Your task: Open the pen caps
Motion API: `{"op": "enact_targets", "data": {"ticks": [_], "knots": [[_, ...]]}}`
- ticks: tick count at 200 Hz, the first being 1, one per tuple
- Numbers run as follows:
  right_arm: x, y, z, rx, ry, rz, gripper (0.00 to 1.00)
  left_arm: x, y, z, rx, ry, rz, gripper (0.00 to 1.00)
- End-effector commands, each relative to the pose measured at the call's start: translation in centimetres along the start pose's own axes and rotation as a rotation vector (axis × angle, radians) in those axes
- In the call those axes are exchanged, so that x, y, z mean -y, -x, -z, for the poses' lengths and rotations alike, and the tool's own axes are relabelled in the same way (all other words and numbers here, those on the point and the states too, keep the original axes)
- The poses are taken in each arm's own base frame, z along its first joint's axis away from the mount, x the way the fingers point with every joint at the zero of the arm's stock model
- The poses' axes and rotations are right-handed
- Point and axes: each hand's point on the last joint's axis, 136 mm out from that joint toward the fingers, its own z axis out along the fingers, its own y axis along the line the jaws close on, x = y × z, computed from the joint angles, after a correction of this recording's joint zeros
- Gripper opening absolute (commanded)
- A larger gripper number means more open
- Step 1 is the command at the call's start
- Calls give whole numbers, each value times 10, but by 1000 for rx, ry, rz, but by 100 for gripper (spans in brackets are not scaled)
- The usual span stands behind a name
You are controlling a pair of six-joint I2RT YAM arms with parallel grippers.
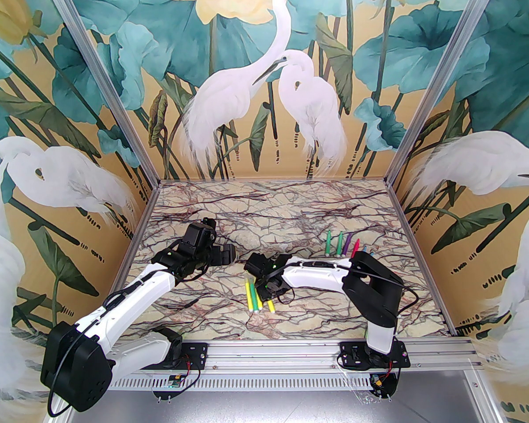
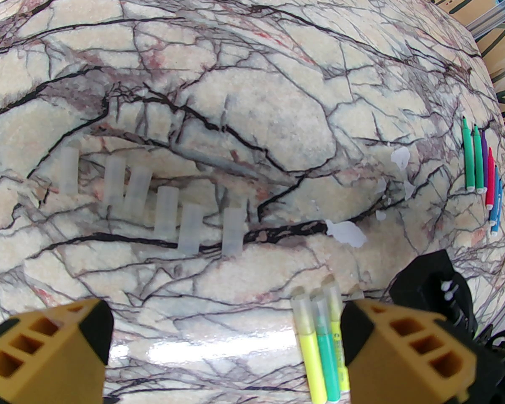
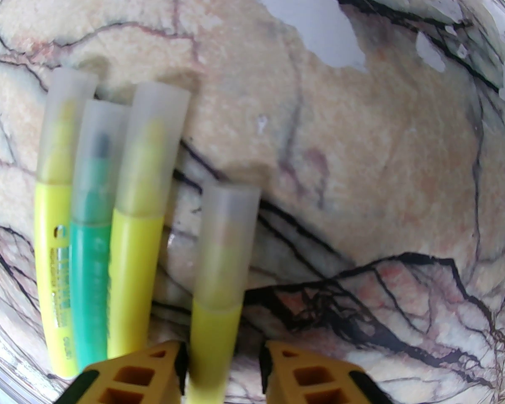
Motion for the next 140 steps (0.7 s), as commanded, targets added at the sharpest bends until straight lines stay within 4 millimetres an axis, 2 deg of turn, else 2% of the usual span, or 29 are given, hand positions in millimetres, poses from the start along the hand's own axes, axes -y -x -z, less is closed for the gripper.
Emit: {"op": "enact_targets", "data": {"ticks": [1, 75, 140], "knots": [[6, -8, -3, -30, -59, 2, 36, 0, 1, 0, 14, 4, 6, 94], [-2, -21, -8, -79, -95, 64, 34, 1, 2, -1, 12, -5, 12, 95], [1, -24, -11, -91, -101, 62, 25, 5, 4, -1, 21, -20, 16, 95]]}}
